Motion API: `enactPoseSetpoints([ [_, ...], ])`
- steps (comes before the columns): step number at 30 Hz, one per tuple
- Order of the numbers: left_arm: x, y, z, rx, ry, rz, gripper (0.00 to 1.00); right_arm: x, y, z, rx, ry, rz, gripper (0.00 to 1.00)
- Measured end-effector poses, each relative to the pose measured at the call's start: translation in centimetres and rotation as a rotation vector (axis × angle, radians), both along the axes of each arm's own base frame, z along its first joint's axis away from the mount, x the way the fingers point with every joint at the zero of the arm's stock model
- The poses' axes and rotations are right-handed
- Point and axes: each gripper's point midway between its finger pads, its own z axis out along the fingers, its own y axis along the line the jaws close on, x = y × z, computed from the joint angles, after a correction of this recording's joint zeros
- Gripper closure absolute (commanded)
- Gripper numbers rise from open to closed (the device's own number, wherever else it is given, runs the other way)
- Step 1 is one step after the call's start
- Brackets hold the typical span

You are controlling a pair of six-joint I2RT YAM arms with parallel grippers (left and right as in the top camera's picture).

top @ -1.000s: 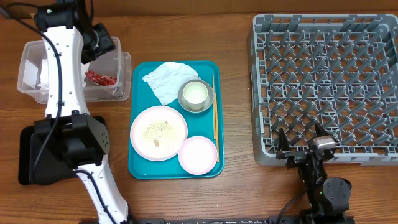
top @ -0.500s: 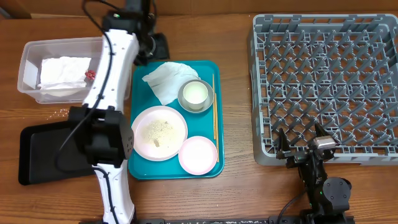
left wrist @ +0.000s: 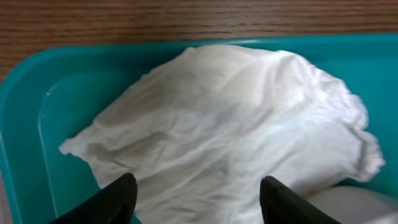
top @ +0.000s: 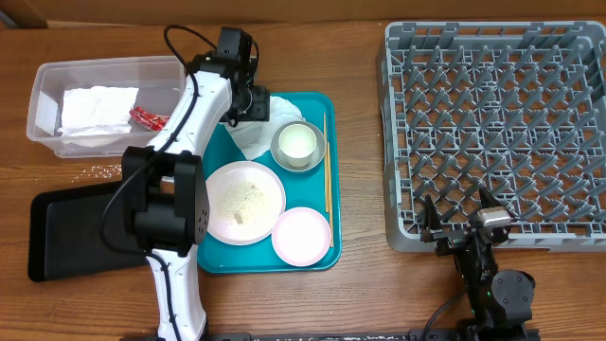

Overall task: Sort waste into correct bins and load items into the dishwasher
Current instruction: 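Grasp the second white napkin on the tray with the left gripper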

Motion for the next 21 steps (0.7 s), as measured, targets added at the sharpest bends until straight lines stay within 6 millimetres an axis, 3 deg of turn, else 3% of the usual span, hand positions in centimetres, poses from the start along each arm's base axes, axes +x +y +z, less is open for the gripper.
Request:
enactPoseSetpoints([
  [6,0.3,0.4,-1.3,0.023,-0.025,0.004,0.34,0.0,0.0,0.0,0.0,0.0,0.0,0.0],
  [16,-1.3,0.7,-3.7,0.048,0.012,-0.062,0.35,0.0,0.0,0.0,0.0,0.0,0.0,0.0],
  [21,-1.5,0.8,-4.1,0.056,0.018,-0.071,0.45,0.0,0.0,0.0,0.0,0.0,0.0,0.0],
])
